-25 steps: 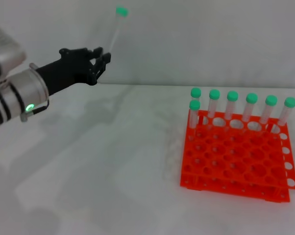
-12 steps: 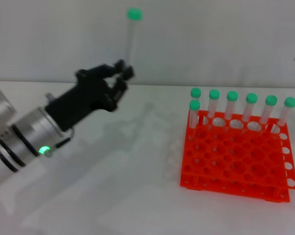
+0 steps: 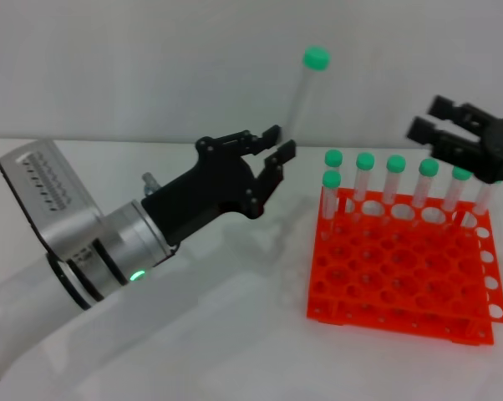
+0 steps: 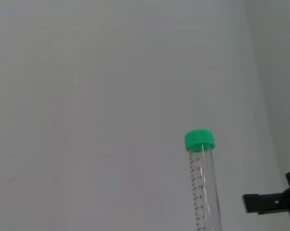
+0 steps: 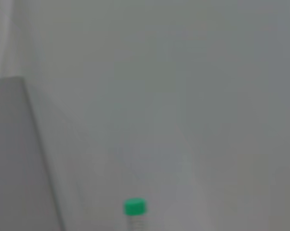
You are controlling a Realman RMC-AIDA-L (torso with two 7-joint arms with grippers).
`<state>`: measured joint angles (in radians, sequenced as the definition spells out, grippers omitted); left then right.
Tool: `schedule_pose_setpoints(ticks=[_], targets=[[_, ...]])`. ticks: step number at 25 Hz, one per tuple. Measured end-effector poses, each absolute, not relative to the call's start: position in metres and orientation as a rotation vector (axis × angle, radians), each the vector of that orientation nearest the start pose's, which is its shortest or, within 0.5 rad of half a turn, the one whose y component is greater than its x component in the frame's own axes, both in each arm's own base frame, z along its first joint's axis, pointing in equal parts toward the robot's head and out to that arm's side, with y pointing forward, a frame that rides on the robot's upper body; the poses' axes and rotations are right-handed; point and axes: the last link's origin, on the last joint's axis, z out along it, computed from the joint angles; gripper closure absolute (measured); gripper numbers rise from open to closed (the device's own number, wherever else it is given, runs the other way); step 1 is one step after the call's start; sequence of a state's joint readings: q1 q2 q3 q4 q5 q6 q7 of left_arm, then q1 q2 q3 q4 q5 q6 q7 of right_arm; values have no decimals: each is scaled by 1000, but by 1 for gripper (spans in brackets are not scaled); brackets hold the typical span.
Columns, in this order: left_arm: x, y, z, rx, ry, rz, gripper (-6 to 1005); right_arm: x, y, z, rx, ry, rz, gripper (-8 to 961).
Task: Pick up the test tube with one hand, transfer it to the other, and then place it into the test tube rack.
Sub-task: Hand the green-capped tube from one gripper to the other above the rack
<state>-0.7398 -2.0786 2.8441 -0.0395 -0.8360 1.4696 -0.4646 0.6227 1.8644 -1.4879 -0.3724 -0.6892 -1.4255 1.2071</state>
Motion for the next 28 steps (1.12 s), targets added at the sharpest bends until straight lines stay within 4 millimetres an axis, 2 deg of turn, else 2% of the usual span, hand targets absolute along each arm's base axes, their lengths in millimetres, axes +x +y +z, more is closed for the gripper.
schedule_pose_setpoints(ticks=[9,22,28], targets=[[-189,354,-55,-2177,-57,-1152,780,172,385,21,-2438,476,1400,243],[-184,350,-59,-2141,-133,-1216,774,151,382,15,-2447,383,1458,257],[-183,350,-61,-2161,-134,-1220,771,140,388,14,-2453,350,1458,258]])
